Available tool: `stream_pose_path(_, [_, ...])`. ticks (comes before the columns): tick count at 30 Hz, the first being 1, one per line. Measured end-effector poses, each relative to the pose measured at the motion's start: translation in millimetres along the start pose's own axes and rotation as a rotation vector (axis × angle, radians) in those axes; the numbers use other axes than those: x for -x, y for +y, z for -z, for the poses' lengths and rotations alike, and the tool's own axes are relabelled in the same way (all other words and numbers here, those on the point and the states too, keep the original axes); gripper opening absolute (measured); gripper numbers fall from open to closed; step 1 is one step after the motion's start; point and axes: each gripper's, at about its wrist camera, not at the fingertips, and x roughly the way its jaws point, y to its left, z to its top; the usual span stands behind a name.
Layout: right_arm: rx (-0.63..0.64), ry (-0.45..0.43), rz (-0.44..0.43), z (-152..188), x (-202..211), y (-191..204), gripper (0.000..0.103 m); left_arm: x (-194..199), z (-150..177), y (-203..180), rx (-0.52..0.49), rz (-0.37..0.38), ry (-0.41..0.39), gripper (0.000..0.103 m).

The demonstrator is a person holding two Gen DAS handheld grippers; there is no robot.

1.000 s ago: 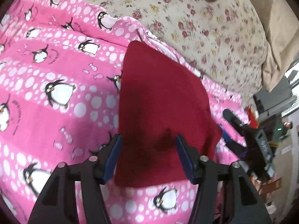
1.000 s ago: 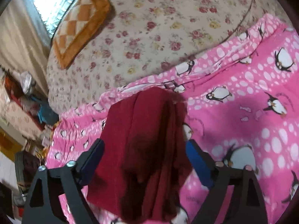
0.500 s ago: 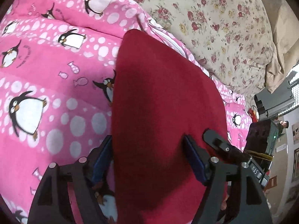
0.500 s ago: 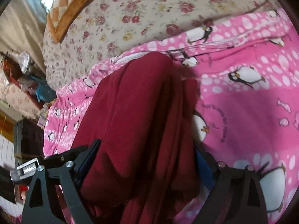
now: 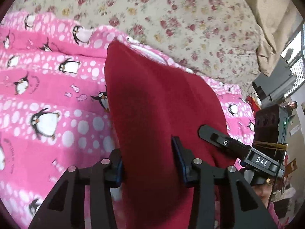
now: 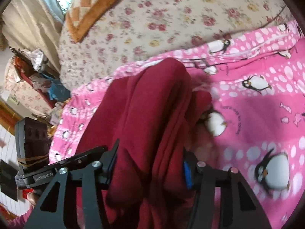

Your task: Fold small clothes

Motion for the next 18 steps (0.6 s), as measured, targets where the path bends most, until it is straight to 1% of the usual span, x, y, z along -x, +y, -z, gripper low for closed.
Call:
stream_pose_path(4, [0.004,0.019,-0.03,19,17,23,0.056,33,18,2,-0.006,0.007,0.003,0.021])
stream_pose_path(8, [-0.009,0.045,-0.059,47,30,44,0.056,60,45,1,-0.033,-0.026,0.016,0.021])
stream_pose_path(11, [-0.003,0.076,-0.072,72,32,59,0.056,76,67,6,-0.024,-0.051,0.03,0.021])
stream_pose_path(14, [-0.006,0.099,-0.079,95,34,66,0.056,85,93,11,-0.015,-0.073,0.031,0.021])
stream_pose_path(16, [-0.001,0.108,-0.065,109,32,66,0.056,81,106,13,-0.021,-0.099,0.039,0.021])
stream_pose_path(17, [0.004,0.114,-0.044,114,30,66,0.056,76,112,16,-0.018,-0.116,0.045,0.023])
stream_pose_path(18, [0.011,0.125,-0.004,120,26,64,0.058,71,117,20,-0.003,-0.126,0.039,0.024])
